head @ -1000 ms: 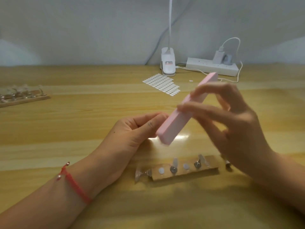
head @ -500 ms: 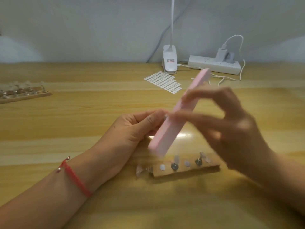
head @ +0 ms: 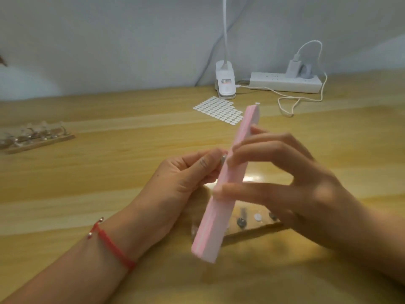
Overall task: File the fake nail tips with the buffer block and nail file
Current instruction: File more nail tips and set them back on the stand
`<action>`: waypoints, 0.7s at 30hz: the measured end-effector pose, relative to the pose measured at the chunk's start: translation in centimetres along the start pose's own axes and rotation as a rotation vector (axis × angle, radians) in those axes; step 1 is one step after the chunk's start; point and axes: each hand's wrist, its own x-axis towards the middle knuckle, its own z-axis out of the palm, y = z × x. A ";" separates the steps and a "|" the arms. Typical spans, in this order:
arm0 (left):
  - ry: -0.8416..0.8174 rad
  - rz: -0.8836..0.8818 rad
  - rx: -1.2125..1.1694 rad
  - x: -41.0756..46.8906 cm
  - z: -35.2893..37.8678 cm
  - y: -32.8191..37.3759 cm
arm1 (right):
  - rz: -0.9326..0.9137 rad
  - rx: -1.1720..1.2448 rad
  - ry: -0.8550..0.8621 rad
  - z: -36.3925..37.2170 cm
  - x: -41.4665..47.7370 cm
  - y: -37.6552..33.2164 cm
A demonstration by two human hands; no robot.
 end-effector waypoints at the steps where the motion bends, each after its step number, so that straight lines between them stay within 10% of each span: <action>1: -0.001 -0.008 -0.008 0.0 -0.1 0.0 | -0.023 0.011 -0.033 0.0 0.1 0.0; 5: 0.062 0.017 0.057 0.4 -0.1 -0.3 | 0.246 -0.074 0.083 -1.3 0.3 2.6; 10: -0.001 0.004 0.035 0.1 -0.1 -0.1 | -0.008 0.012 -0.019 0.2 -0.1 -0.4; 15: 0.042 0.040 0.081 0.4 -0.2 -0.4 | 0.247 -0.036 0.104 -1.1 0.3 2.0; 21: -0.008 0.028 0.054 0.1 -0.1 -0.1 | 0.097 -0.004 0.059 -0.2 0.1 0.6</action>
